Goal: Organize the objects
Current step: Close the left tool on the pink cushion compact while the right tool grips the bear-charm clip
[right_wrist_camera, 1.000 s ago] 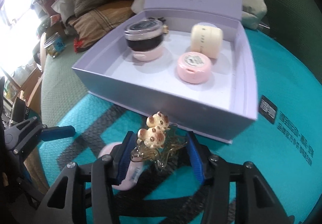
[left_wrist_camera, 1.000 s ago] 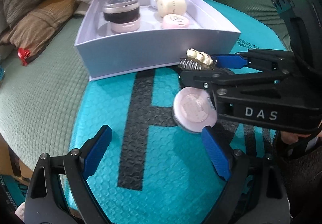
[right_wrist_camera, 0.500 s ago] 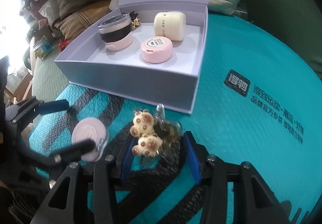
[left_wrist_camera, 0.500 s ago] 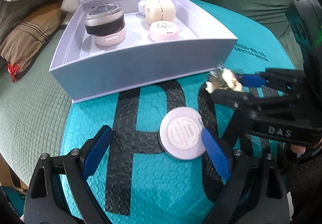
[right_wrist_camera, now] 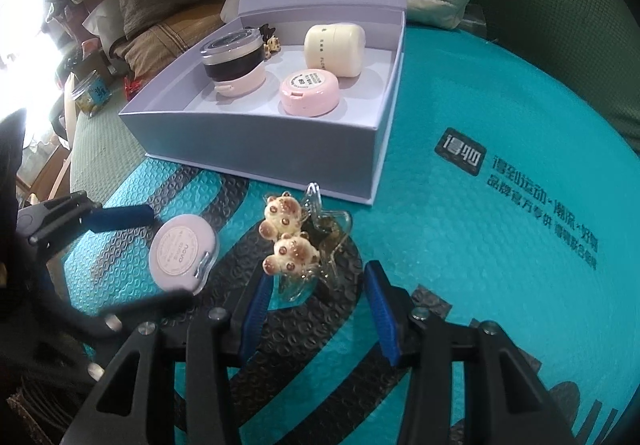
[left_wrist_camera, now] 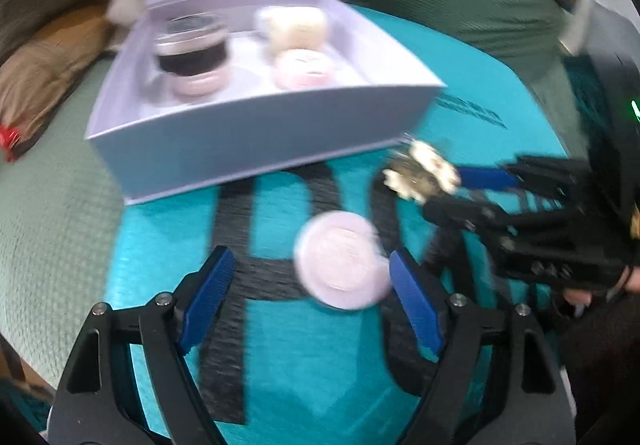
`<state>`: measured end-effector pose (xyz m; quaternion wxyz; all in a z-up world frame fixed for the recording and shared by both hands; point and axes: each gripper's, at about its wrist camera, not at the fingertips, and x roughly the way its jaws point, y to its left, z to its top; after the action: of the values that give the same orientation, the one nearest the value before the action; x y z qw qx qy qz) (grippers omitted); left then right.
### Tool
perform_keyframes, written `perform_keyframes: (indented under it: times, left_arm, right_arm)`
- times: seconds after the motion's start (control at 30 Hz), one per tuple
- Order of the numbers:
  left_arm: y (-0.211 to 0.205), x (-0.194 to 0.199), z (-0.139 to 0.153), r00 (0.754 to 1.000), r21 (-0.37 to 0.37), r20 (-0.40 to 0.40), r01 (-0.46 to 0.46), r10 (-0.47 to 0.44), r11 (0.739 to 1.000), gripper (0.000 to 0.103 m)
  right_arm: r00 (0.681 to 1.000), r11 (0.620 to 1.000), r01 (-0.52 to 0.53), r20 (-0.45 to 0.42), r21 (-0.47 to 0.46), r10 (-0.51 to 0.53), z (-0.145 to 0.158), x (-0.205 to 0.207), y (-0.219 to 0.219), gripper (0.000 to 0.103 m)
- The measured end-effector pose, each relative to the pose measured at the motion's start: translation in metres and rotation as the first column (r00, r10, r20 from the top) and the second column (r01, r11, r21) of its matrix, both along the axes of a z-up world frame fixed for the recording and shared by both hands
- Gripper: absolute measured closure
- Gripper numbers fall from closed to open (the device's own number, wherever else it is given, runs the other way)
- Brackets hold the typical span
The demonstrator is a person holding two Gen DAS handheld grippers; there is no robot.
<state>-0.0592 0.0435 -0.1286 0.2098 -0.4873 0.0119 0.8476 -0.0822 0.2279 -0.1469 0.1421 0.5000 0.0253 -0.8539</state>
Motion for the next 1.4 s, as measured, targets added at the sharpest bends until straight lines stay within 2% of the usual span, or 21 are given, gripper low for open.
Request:
perform_keyframes:
  times: [0.07,0.17,0.33,0.53,0.73,0.77,0.83,0.87,0.93,1.07,1.13,1.2,1.4]
  left_arm:
    - [0.011,0.005,-0.003,0.999,-0.055,-0.008,0.037,-0.038,0.998,0.023]
    - [0.024,0.009,-0.007,0.998,-0.124,-0.029,0.047,-0.051,0.991,0.023]
    - [0.032,0.008,-0.012,0.996,-0.175,-0.067,0.041,-0.054,0.984,0.022]
    - [0.03,0.008,-0.015,0.995,-0.145,-0.09,0.033,-0.047,0.989,0.021]
    - [0.026,0.006,-0.018,0.99,-0.142,-0.126,0.04,-0.058,0.989,0.026]
    - [0.025,0.006,-0.018,0.99,-0.141,-0.128,0.033,-0.051,0.989,0.03]
    - [0.023,0.006,-0.017,0.991,-0.141,-0.129,0.015,-0.033,0.99,0.04]
    - [0.021,0.005,-0.016,0.991,-0.14,-0.137,-0.006,-0.013,0.99,0.051]
    - [0.015,0.003,-0.017,0.991,-0.11,-0.132,-0.022,0.007,0.994,0.051]
    - [0.01,0.004,-0.018,0.989,-0.131,-0.148,-0.019,-0.001,0.991,0.051]
    - [0.003,0.015,-0.016,0.99,-0.118,-0.14,-0.027,0.01,0.993,0.051]
    - [-0.012,0.001,-0.017,0.991,-0.102,-0.13,-0.036,0.022,0.994,0.051]
    - [-0.033,0.01,-0.009,0.992,-0.09,-0.113,-0.062,0.051,0.994,0.051]
  right_arm:
    - [1.0,1.0,0.009,-0.007,0.008,-0.009,0.002,0.001,0.003,0.055]
    - [1.0,1.0,0.013,-0.008,0.008,-0.012,0.002,0.002,0.006,0.054]
    - [1.0,1.0,0.019,0.0,-0.003,-0.019,-0.001,0.001,0.007,0.051]
    - [1.0,1.0,0.012,-0.01,-0.017,-0.012,-0.002,0.0,0.002,0.046]
    - [0.999,1.0,0.006,-0.044,-0.017,-0.006,-0.003,-0.003,-0.004,0.046]
    - [0.999,1.0,0.009,-0.044,-0.008,-0.01,-0.004,-0.004,-0.004,0.048]
    - [0.999,1.0,0.005,-0.044,0.012,-0.005,-0.006,-0.004,-0.007,0.06]
    - [0.999,1.0,-0.003,-0.044,0.014,0.003,-0.006,-0.003,-0.008,0.065]
    - [0.998,1.0,-0.018,-0.053,0.018,0.019,-0.006,-0.001,-0.01,0.069]
    - [0.997,0.999,-0.044,-0.057,0.02,0.045,-0.006,0.006,-0.015,0.069]
    - [0.997,0.999,-0.049,-0.056,0.025,0.05,-0.006,0.01,-0.016,0.07]
    - [0.997,0.998,-0.052,-0.05,0.024,0.053,-0.007,0.015,-0.018,0.072]
    - [0.993,0.994,-0.098,-0.059,0.047,0.101,-0.007,0.035,-0.029,0.072]
